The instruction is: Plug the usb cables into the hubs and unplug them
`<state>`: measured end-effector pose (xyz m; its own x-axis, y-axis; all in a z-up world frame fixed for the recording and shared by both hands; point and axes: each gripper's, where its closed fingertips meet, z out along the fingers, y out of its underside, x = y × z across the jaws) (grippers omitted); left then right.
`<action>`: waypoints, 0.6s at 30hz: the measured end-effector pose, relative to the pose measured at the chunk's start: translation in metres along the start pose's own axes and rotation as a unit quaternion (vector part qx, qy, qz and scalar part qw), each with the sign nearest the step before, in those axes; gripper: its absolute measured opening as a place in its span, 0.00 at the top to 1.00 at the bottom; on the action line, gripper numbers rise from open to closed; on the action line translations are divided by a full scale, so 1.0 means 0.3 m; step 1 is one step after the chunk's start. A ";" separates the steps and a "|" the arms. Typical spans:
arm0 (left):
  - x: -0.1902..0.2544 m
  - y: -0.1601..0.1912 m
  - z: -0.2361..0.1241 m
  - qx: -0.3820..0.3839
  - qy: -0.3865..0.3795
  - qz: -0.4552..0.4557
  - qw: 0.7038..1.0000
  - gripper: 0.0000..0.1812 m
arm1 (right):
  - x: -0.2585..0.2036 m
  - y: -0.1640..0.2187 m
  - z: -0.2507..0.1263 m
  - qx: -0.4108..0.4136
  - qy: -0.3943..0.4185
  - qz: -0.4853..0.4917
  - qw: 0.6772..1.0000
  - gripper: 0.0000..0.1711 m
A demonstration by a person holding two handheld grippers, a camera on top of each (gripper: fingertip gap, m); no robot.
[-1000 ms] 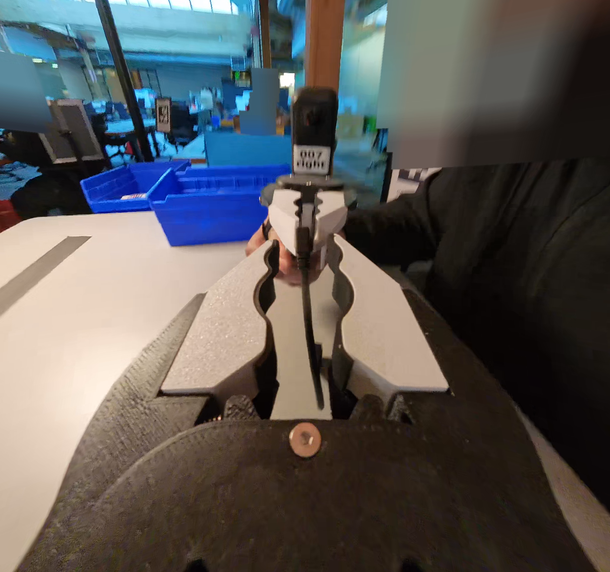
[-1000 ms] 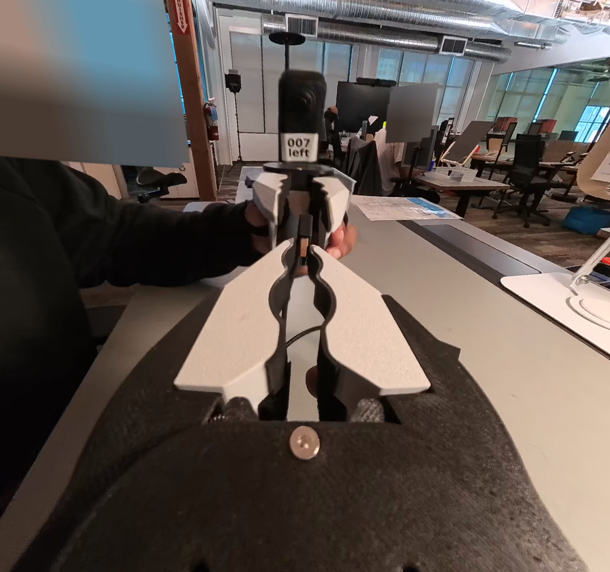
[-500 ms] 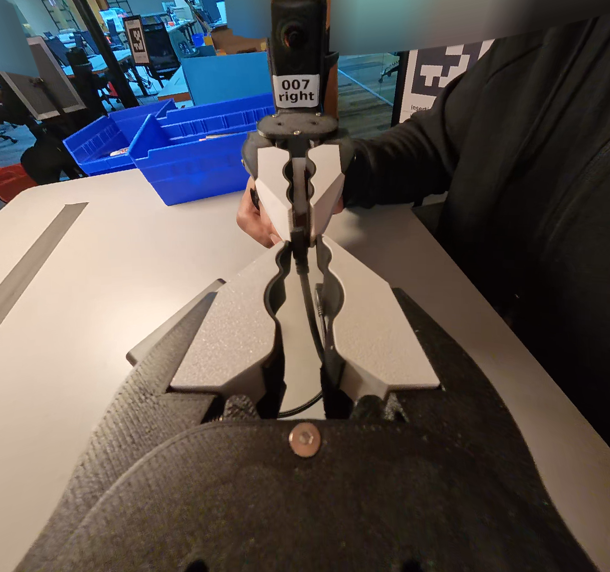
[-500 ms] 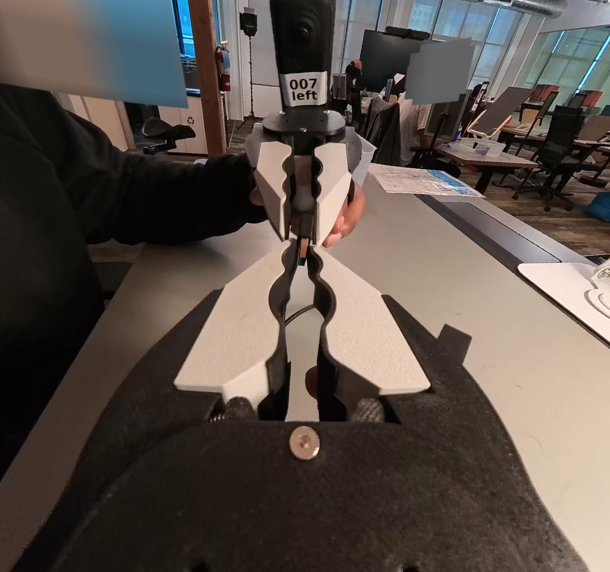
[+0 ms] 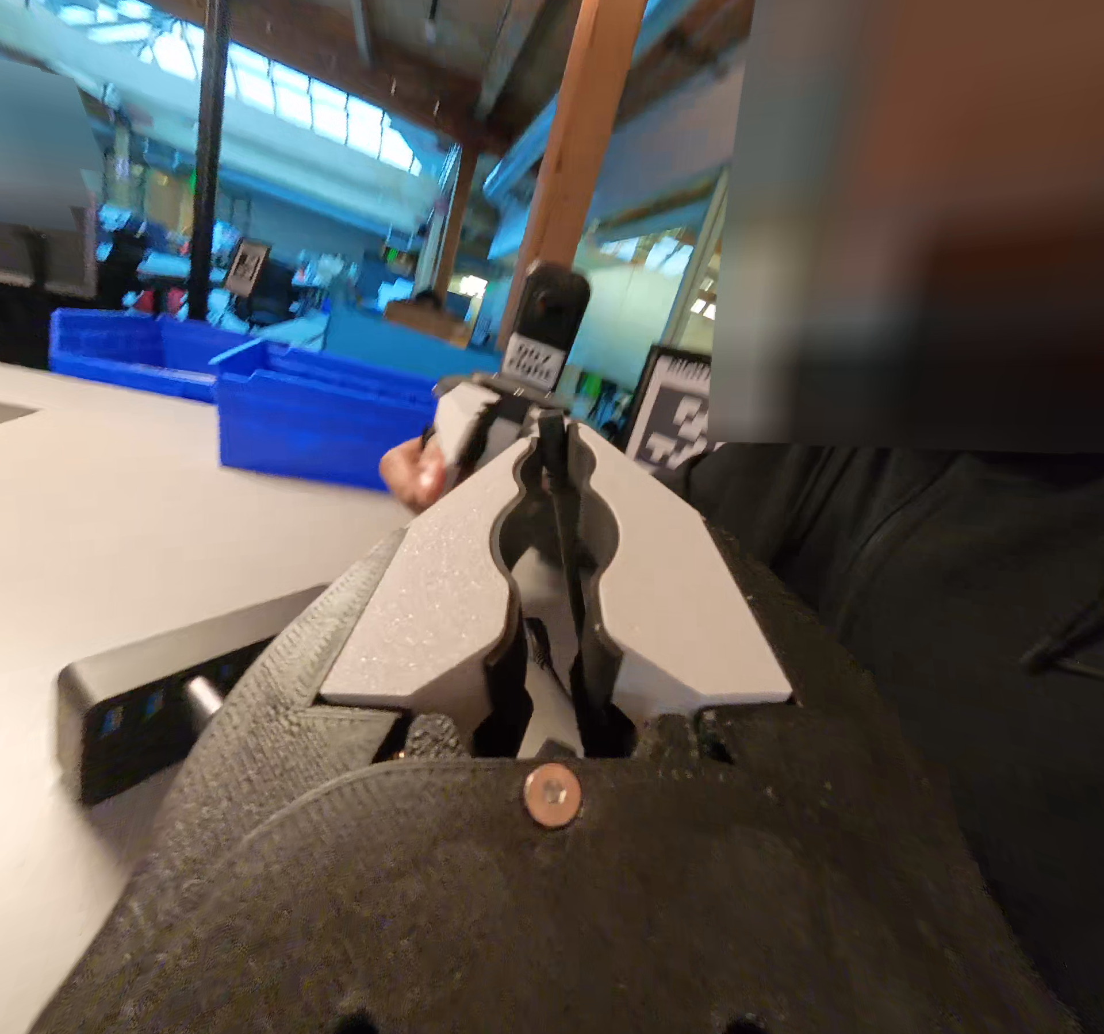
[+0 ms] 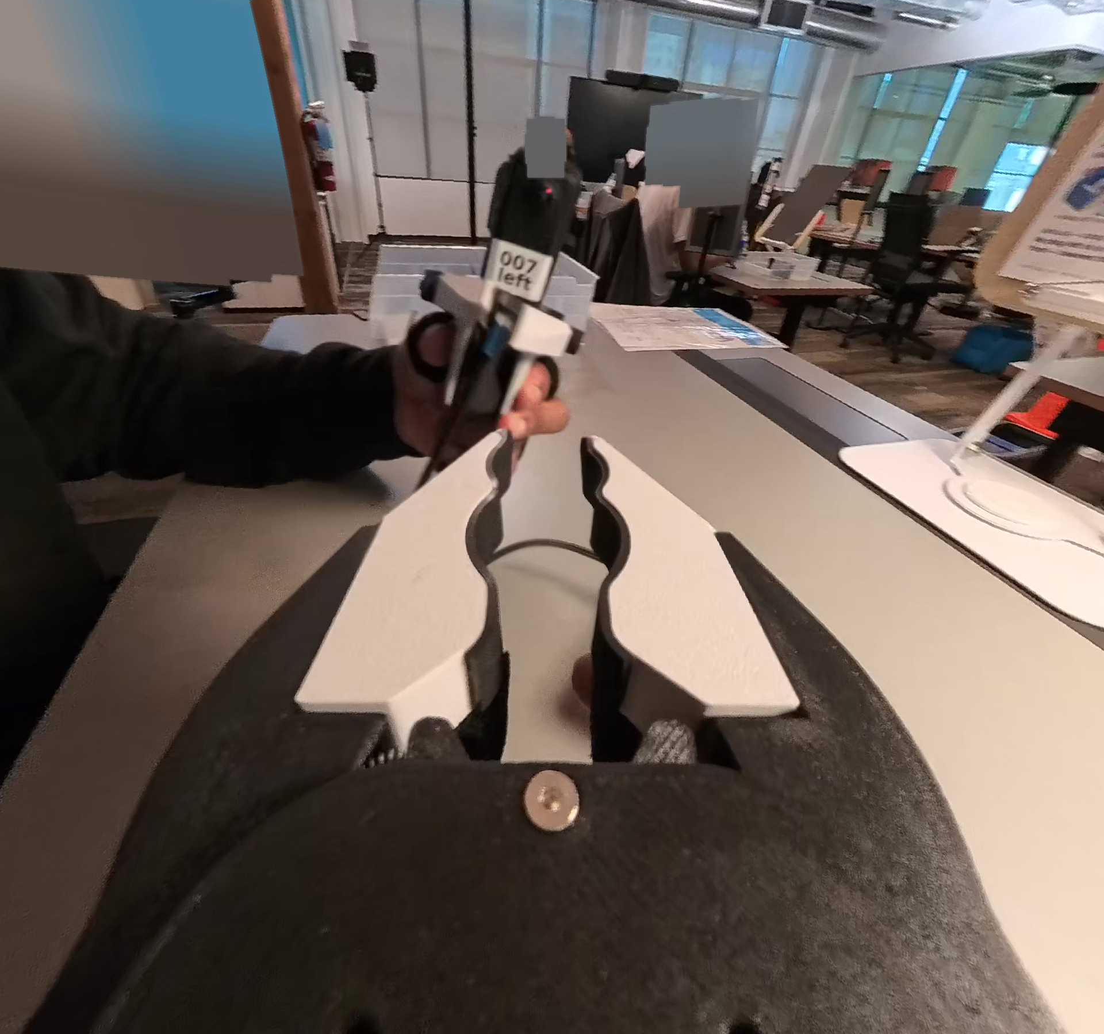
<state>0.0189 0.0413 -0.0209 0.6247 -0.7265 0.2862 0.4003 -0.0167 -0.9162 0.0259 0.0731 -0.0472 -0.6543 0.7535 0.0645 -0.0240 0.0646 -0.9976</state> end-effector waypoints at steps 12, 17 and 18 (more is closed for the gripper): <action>0.012 -0.047 -0.007 0.073 0.023 -0.023 0.997 0.94 | 0.210 0.216 -0.032 -0.171 0.141 0.007 0.975 0.78; -0.054 -0.020 -0.007 0.045 -0.041 -0.034 0.998 0.94 | 0.218 0.344 -0.040 -0.264 0.143 0.013 0.954 0.69; -0.065 -0.019 -0.009 0.045 -0.051 -0.040 0.997 0.95 | 0.217 0.357 -0.040 -0.272 0.142 0.018 0.951 0.69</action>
<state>0.0027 0.0538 -0.0220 0.6506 -0.6521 0.3892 0.5083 -0.0069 -0.8612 -0.0101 0.1371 -0.1497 -0.4143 0.9032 0.1124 0.4401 0.3069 -0.8439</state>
